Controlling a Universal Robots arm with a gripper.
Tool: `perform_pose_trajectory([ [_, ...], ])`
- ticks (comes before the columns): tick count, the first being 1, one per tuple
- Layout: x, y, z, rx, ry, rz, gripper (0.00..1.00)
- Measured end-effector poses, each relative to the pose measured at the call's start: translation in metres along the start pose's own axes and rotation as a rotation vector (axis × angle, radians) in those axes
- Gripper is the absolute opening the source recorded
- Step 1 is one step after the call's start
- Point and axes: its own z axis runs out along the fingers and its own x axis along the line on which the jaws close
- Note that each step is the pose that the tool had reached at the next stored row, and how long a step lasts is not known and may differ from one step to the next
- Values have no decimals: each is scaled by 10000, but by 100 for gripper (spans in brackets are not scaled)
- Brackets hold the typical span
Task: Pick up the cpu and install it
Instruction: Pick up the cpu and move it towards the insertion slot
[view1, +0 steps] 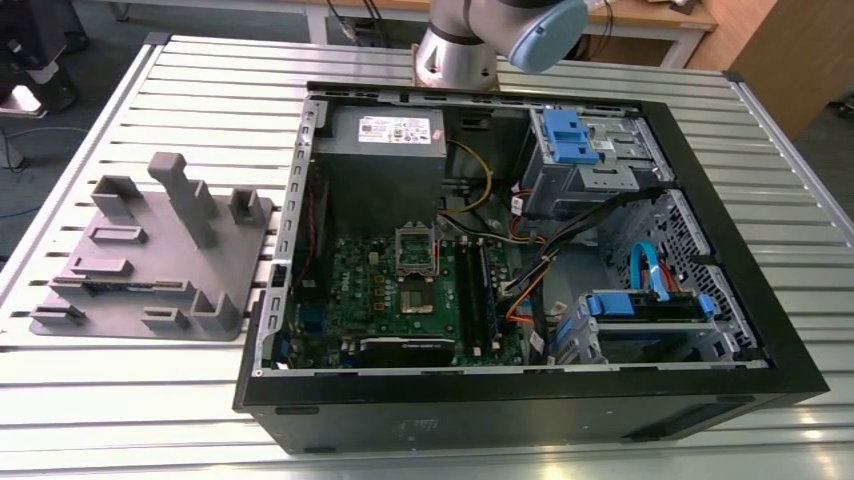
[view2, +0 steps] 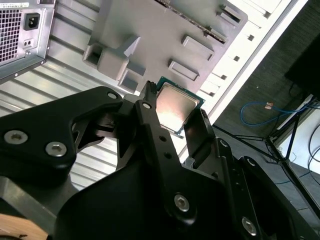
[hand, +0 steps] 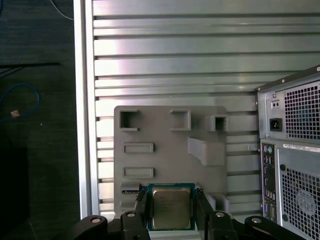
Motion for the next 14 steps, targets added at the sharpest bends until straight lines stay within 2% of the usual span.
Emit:
perform_pose_trajectory([
  [14,-167,10,8,0,0,0,47],
])
